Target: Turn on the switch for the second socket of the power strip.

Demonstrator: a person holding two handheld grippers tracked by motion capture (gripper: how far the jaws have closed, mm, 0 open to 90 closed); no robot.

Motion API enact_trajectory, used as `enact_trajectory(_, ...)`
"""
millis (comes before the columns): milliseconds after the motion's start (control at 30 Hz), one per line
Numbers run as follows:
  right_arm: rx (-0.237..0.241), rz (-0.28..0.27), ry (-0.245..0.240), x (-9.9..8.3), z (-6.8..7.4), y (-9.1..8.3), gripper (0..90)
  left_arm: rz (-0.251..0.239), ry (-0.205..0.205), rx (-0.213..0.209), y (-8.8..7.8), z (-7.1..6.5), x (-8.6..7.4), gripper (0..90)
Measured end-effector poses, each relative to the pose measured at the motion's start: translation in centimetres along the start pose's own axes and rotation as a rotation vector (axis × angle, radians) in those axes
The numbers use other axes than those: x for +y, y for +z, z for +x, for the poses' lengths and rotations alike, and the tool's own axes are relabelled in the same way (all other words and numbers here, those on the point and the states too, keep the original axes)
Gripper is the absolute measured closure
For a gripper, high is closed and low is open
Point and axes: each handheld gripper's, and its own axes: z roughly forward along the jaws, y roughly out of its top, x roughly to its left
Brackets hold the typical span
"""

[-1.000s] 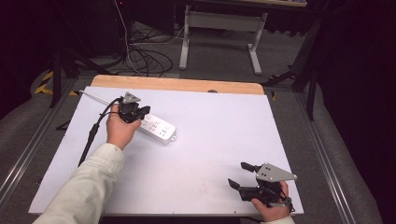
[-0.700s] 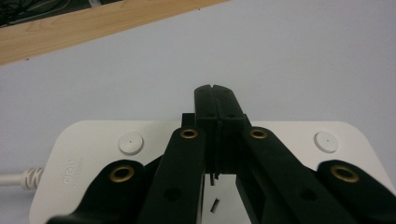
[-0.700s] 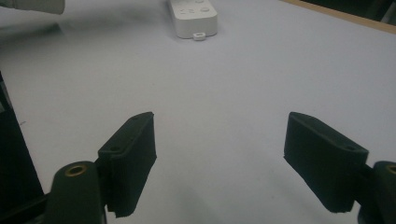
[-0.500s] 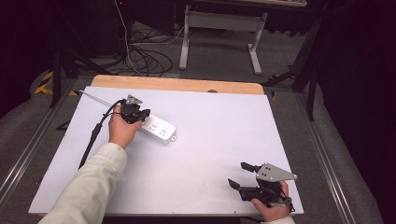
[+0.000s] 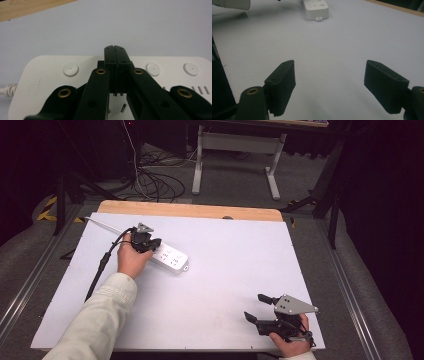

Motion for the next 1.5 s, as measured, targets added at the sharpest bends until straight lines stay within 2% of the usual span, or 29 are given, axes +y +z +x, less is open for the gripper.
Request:
enact_trajectory(933, 0.003, 0.001, -0.001, -0.01, 0.09, -0.03, 25.7, 0.019, 0.011, 0.039, 0.13, -0.58, -0.06, 89.7)
enact_trajectory(1500, 0.005, 0.002, 0.001, -0.03, 0.07, -0.05, 25.7, 0.02, -0.019, 0.029, 0.16, -0.39, -0.11, 89.8)
